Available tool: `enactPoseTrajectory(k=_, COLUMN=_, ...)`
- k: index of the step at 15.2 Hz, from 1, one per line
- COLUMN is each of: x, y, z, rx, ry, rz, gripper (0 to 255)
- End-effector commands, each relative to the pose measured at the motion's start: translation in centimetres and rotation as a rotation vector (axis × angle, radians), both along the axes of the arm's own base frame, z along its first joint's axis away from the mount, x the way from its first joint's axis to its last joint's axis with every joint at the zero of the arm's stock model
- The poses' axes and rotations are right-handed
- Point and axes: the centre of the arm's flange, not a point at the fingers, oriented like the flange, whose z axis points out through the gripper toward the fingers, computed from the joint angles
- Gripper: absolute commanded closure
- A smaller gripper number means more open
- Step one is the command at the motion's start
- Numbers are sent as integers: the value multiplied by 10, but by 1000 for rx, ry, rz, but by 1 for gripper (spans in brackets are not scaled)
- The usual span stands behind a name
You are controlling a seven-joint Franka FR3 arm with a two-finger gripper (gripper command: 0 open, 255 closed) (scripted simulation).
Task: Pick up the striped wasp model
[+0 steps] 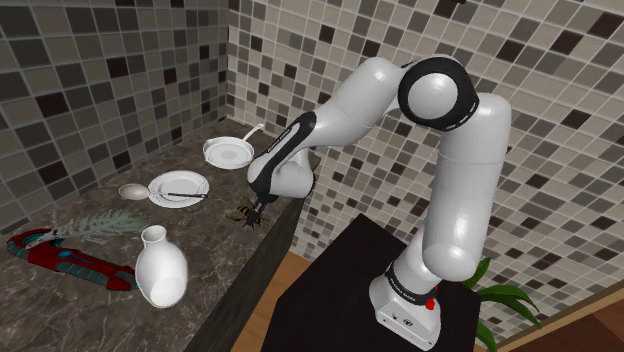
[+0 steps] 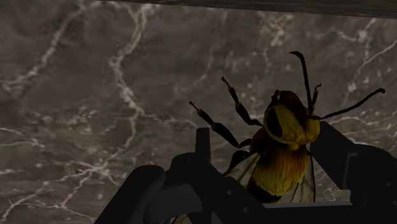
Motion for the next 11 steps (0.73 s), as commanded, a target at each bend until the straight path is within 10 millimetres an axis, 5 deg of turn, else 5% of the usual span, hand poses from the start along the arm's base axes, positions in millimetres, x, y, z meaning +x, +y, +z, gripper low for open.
enactPoseTrajectory(k=1, x=0, y=0, z=10, rx=0, ry=0, rz=0, gripper=255)
enactPoseTrajectory(k=11, x=0, y=0, z=53, rx=0, ry=0, rz=0, gripper=255)
